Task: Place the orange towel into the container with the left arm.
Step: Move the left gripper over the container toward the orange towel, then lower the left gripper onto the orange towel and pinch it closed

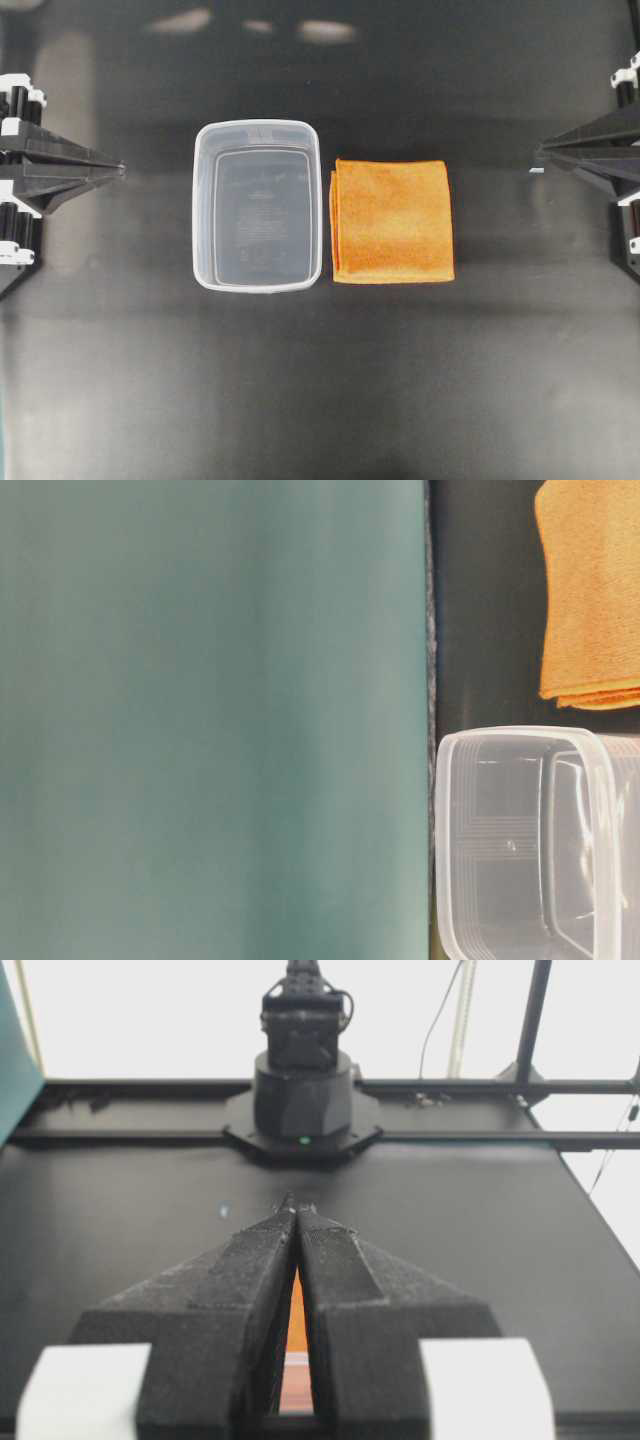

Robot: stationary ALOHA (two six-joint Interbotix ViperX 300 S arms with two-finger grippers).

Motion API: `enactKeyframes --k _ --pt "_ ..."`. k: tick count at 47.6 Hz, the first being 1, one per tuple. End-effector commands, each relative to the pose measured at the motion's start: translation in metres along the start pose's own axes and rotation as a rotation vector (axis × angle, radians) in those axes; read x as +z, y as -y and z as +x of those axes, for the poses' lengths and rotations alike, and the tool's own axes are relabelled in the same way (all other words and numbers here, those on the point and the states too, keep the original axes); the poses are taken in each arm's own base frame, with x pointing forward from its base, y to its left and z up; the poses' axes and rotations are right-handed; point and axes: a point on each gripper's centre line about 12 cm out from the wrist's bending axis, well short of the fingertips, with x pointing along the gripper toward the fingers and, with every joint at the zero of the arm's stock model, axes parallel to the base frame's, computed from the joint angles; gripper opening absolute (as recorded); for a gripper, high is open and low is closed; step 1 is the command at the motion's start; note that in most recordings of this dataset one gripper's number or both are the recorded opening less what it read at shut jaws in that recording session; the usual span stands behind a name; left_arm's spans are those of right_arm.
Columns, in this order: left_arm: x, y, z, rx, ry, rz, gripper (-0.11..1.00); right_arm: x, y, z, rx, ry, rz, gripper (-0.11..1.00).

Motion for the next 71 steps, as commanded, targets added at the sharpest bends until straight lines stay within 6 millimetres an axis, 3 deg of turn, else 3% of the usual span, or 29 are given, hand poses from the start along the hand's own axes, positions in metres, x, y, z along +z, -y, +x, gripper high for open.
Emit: enactKeyframes --k 1,5,7,18,33,37,46,50,55,63,67,71 --pt "0.011 -0.005 0.007 0.019 -0.010 0.019 0.06 0.009 0.000 0.003 -0.003 0.029 0.018 0.01" --pt "0.019 -0.007 0.016 0.027 -0.063 0.001 0.00 0.009 0.002 0.002 -0.010 0.029 0.048 0.04" --pt "0.021 -0.007 0.021 0.028 -0.097 -0.004 0.00 0.009 0.002 0.002 -0.011 0.025 0.060 -0.01" --pt "0.026 -0.006 0.049 0.026 -0.315 0.005 0.00 -0.009 0.002 0.004 -0.018 -0.108 0.126 -0.01" --pt "0.031 -0.008 0.088 0.032 -0.479 0.005 0.00 -0.034 0.002 -0.005 -0.043 -0.309 0.208 0.02" --pt "0.028 -0.008 0.103 0.033 -0.522 0.003 0.00 -0.034 0.002 -0.008 -0.042 -0.305 0.205 0.17" --pt "0.017 -0.010 0.141 0.033 -0.611 0.012 0.00 -0.034 0.002 -0.014 -0.039 -0.292 0.209 0.68" --pt "0.009 -0.012 0.159 0.037 -0.669 0.012 0.02 -0.036 0.002 -0.014 -0.042 -0.309 0.209 0.78" --pt "-0.004 -0.015 0.184 0.046 -0.762 0.008 0.16 -0.039 0.002 -0.016 -0.047 -0.333 0.208 0.77" --pt "-0.031 -0.017 0.211 0.050 -0.902 0.006 0.66 -0.039 0.003 -0.016 -0.051 -0.331 0.209 0.76" --pt "-0.047 -0.017 0.227 0.048 -0.959 0.007 0.85 -0.039 0.003 -0.017 -0.051 -0.328 0.209 0.76" --pt "-0.060 -0.018 0.243 0.050 -0.980 0.006 0.91 -0.037 0.003 -0.017 -0.049 -0.321 0.203 0.76"
